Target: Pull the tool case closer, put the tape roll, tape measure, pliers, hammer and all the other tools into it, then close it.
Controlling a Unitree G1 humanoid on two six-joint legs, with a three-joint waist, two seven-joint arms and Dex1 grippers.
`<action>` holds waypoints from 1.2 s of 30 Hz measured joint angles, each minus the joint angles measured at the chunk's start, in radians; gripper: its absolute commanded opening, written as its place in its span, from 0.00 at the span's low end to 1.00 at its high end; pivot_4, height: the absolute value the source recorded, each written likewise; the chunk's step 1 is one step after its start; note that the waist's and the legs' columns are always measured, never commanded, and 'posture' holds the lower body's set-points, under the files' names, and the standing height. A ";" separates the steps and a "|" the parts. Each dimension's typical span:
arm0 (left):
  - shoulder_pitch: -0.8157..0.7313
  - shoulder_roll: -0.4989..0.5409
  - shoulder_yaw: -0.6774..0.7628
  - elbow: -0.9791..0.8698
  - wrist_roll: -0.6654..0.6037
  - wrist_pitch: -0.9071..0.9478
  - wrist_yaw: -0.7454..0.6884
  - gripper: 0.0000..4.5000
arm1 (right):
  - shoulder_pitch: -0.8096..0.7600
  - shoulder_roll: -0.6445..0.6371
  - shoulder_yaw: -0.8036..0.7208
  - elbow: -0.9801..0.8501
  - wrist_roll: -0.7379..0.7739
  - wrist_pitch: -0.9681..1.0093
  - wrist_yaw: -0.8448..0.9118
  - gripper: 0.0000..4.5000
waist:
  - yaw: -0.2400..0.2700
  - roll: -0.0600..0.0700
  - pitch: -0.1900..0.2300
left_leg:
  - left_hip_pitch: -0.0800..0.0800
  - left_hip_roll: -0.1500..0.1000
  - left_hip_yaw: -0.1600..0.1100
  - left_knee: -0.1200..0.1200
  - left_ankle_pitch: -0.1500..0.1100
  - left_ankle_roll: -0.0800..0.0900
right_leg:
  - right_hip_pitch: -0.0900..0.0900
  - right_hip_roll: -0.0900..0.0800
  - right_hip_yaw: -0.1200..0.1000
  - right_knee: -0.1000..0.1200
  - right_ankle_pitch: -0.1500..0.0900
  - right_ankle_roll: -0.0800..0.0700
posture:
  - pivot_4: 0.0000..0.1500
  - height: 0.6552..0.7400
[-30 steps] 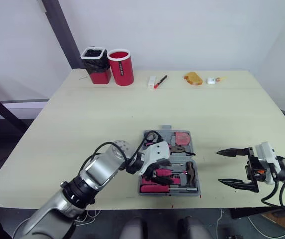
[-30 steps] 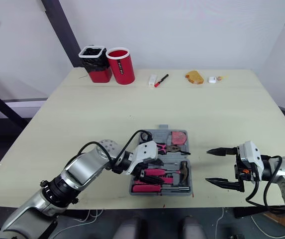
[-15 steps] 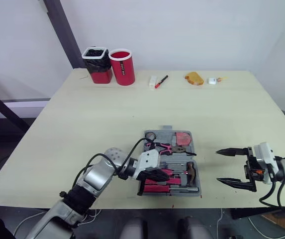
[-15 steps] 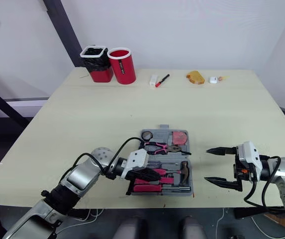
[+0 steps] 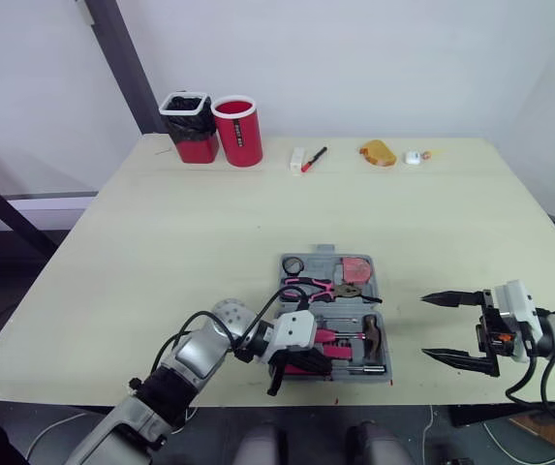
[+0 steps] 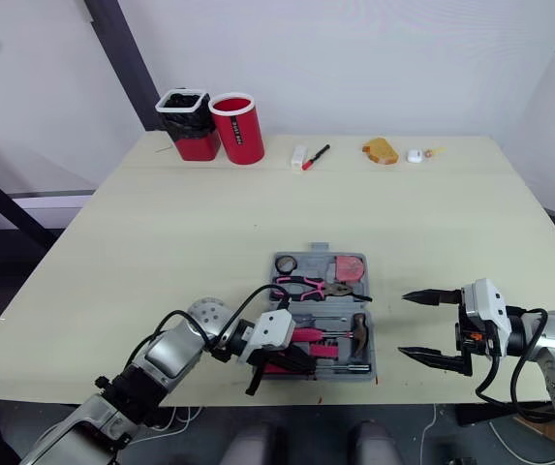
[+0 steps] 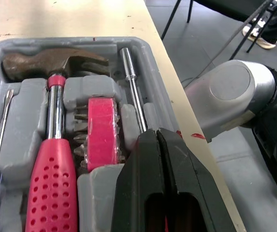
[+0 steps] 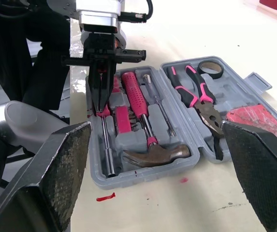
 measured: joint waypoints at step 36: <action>0.427 0.081 0.767 -0.081 -0.367 0.235 0.306 0.86 | 0.170 0.186 -0.145 0.236 -0.121 -0.239 -0.333 1.00 | -0.004 0.001 0.000 | 0.002 0.001 0.001 -0.001 0.000 0.000 | 0.000 -0.001 0.000 0.000 0.000 0.000 | 1.00 0.97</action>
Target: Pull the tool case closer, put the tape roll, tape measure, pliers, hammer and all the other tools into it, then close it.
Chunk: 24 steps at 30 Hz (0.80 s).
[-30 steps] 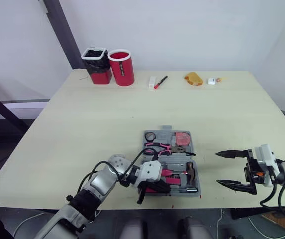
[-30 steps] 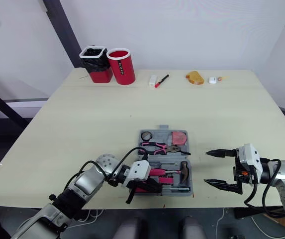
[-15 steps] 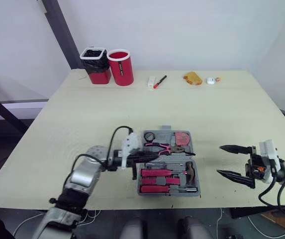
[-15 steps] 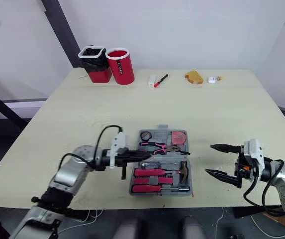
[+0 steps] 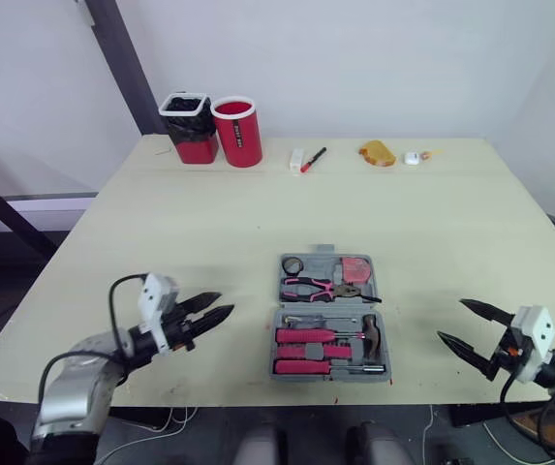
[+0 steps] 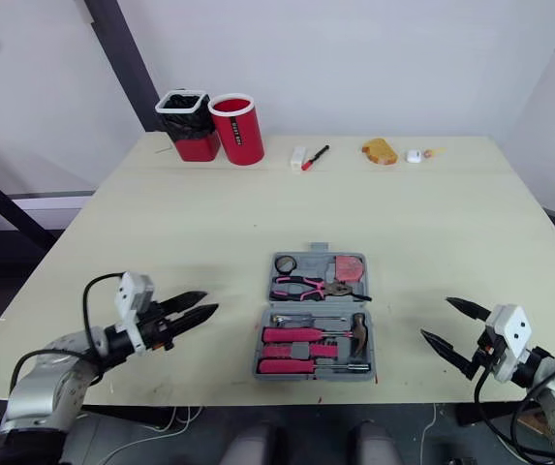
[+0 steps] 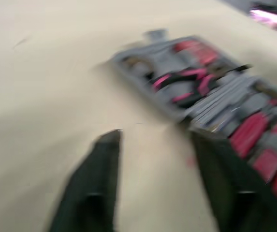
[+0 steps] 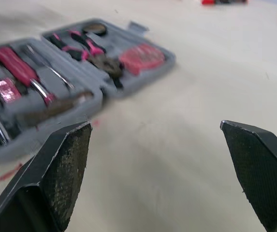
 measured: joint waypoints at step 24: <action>0.024 0.028 0.031 0.036 0.054 -0.090 0.030 0.99 | 0.038 -0.003 -0.004 0.011 -0.027 0.030 -0.031 1.00 | -0.001 0.000 -0.002 | 0.001 0.000 0.002 -0.001 0.000 0.000 | 0.000 0.000 0.001 0.000 0.000 0.000 | 1.00 0.97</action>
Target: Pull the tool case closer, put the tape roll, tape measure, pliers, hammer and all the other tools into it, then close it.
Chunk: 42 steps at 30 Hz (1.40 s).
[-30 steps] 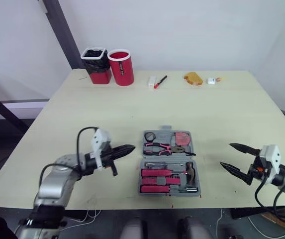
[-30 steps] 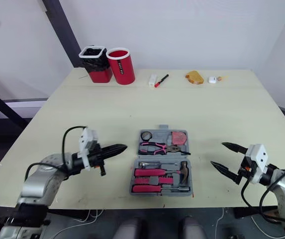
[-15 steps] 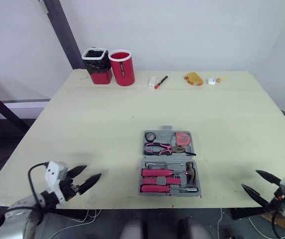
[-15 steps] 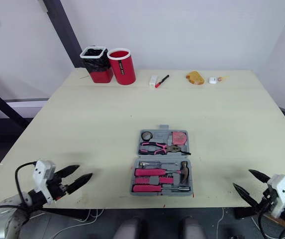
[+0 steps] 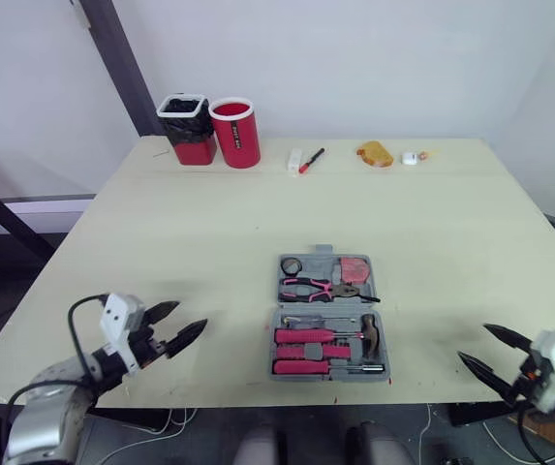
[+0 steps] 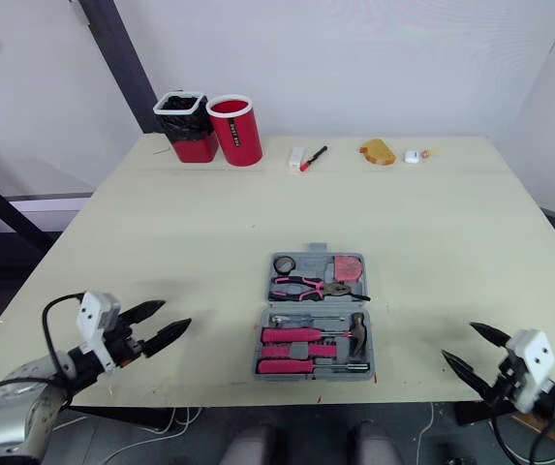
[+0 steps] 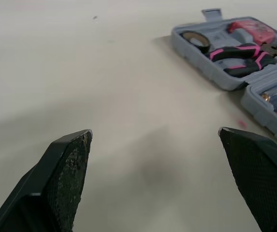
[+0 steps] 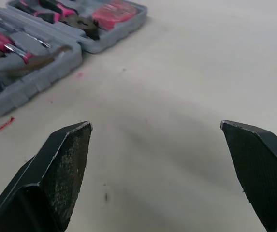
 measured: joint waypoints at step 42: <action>-0.589 -0.117 -0.454 0.572 0.322 -0.153 -0.274 0.00 | -0.588 0.079 0.467 0.312 -0.317 0.129 0.054 0.01 | 0.000 0.000 0.000 | -0.003 -0.001 -0.002 0.001 0.000 0.000 | 0.000 0.001 -0.002 0.001 0.001 0.001 | 1.00 0.97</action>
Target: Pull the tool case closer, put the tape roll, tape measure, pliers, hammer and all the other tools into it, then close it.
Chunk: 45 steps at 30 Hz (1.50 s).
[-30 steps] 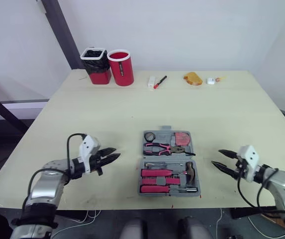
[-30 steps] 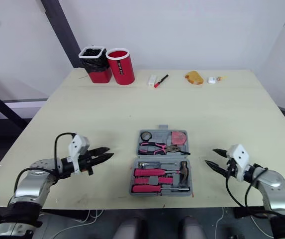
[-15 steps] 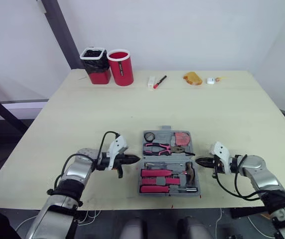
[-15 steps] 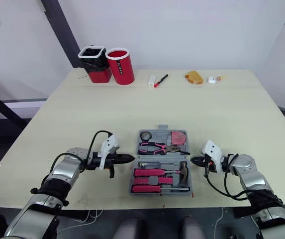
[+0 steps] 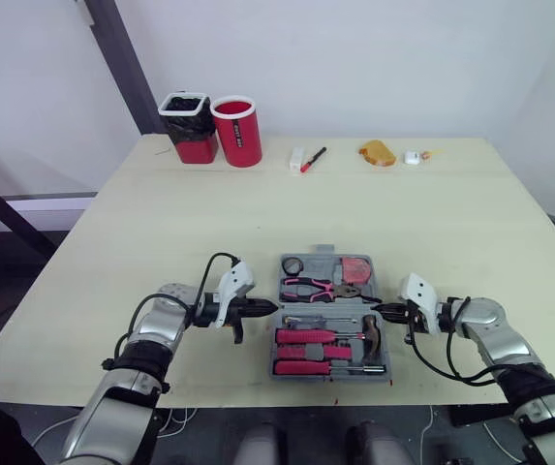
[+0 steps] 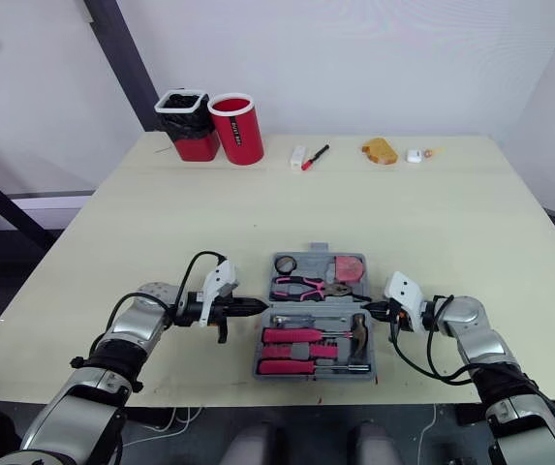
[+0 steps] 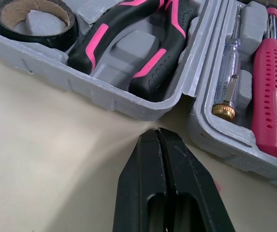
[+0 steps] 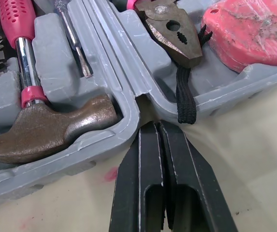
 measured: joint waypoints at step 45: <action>0.050 -0.017 -0.018 -0.122 0.025 0.095 -0.073 0.00 | 0.020 -0.030 -0.001 -0.050 0.009 0.057 0.081 0.01 | -0.001 0.000 0.000 | 0.000 0.000 0.000 0.000 0.000 0.000 | 0.000 0.000 0.000 0.000 0.000 0.000 | 1.00 0.97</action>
